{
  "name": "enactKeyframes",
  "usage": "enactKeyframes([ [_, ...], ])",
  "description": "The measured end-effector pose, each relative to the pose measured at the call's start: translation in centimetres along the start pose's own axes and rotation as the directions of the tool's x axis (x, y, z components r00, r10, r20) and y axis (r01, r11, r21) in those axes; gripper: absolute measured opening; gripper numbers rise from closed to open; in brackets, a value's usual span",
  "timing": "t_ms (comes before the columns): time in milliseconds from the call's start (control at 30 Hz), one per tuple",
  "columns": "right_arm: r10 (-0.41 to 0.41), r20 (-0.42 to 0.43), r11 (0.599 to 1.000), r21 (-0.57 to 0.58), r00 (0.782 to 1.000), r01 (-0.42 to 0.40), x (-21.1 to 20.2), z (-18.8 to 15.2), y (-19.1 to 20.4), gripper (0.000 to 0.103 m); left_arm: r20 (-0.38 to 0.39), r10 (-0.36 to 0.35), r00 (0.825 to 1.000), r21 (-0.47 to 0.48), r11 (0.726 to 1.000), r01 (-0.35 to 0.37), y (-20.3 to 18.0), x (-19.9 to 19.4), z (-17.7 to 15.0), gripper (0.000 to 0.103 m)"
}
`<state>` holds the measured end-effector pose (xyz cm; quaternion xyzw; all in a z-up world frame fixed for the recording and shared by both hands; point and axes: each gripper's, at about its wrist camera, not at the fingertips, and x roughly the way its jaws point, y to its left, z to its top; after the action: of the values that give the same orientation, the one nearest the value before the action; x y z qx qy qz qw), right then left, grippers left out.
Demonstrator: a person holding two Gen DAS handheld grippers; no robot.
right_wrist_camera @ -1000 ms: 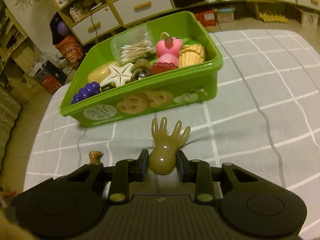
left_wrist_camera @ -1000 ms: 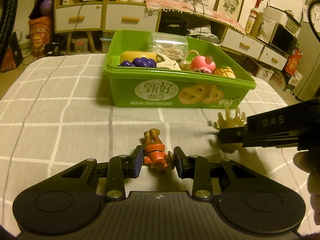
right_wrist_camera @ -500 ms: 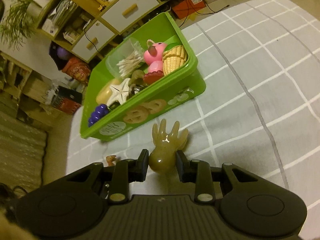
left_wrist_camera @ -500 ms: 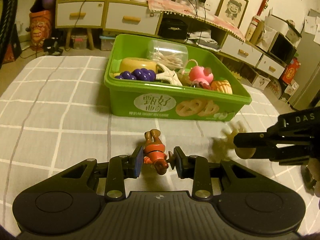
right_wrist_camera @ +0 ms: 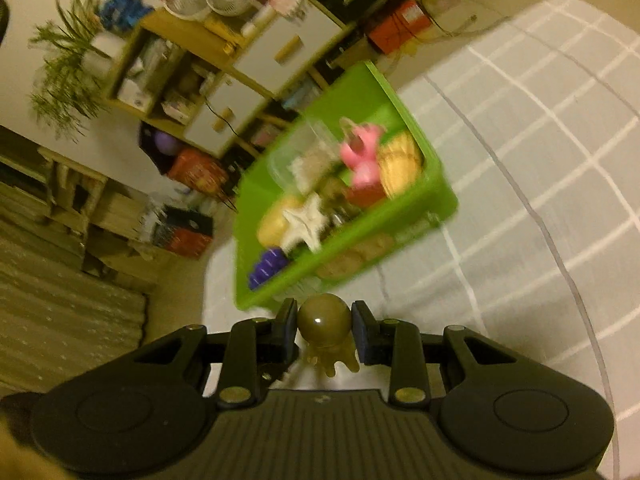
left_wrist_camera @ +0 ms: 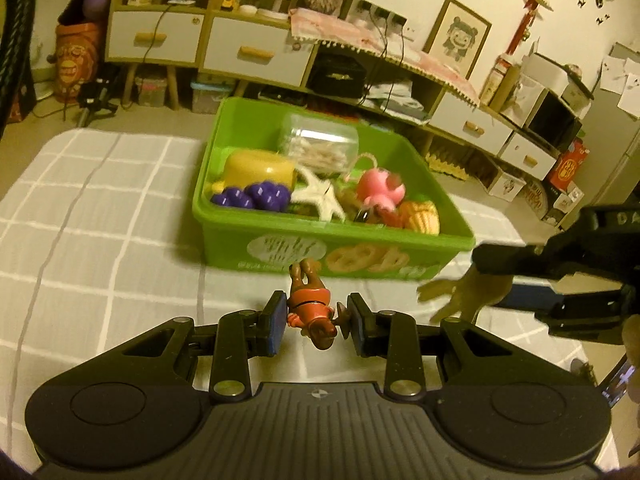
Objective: Organize rigid objects
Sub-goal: 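Lift and carry the squid toy over the bin with the right tool while the left tool carries the figurine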
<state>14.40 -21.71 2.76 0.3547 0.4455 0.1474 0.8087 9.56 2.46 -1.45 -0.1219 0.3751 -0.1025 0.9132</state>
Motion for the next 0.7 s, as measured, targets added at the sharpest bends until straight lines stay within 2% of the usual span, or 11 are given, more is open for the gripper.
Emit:
enactKeyframes([
  [233, 0.027, 0.147, 1.000, -0.005, 0.989, -0.027, -1.0, 2.5, 0.7, 0.013, 0.052, -0.006, 0.999, 0.012, 1.000, 0.005, -1.2, 0.6, 2.9, 0.038],
  [533, -0.043, 0.206, 0.994, -0.088, 0.978, 0.062, 1.2, 5.0, 2.4, 0.014, 0.097, 0.021, 0.995, 0.047, 0.999, -0.025, -2.4, 3.1, 5.2, 0.038],
  [700, -0.065, 0.200, 0.992, -0.089, 0.978, 0.085, 3.2, 6.1, 2.3, 0.014, 0.112, 0.046, 0.993, 0.098, 0.994, -0.057, -2.8, 4.5, 5.8, 0.038],
])
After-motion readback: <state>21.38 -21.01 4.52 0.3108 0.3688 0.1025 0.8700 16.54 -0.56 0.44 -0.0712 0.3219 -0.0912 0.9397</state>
